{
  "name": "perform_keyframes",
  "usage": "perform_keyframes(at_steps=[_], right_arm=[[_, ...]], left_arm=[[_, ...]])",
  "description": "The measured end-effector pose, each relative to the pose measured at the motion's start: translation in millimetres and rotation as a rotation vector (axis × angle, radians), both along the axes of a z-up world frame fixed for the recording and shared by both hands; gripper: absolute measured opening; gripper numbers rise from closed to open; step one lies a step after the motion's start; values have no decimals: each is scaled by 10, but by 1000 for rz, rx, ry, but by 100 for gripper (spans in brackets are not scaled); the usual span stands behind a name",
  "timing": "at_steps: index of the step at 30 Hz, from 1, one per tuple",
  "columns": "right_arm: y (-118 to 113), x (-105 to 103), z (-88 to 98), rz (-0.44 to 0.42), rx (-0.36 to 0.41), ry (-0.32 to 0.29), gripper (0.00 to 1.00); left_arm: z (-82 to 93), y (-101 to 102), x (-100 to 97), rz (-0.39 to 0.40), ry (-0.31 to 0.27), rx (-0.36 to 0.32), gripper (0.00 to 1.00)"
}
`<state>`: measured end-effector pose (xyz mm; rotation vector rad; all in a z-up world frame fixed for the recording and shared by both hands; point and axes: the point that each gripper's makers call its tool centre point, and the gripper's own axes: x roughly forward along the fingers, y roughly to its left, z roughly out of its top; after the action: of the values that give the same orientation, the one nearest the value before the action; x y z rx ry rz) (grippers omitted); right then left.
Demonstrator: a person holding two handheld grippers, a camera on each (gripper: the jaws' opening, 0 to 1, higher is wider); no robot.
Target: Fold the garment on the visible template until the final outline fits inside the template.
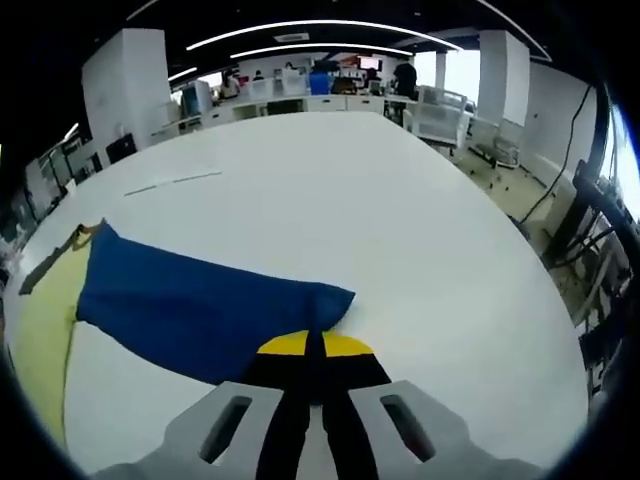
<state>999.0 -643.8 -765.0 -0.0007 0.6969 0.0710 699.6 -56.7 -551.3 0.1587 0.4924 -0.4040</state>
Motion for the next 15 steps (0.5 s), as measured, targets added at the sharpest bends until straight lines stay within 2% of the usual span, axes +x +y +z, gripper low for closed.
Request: perform_keyframes(at_steps=[3, 9, 15], right_arm=[[23, -4, 91, -3, 7, -16, 2], [96, -22, 256, 10, -10, -42, 2], [157, -18, 354, 6, 0, -58, 2]], left_arm=[[25, 12, -11, -2, -16, 16, 99], [-15, 52, -73, -18, 1, 23, 99], [41, 124, -80, -11, -22, 2, 99]])
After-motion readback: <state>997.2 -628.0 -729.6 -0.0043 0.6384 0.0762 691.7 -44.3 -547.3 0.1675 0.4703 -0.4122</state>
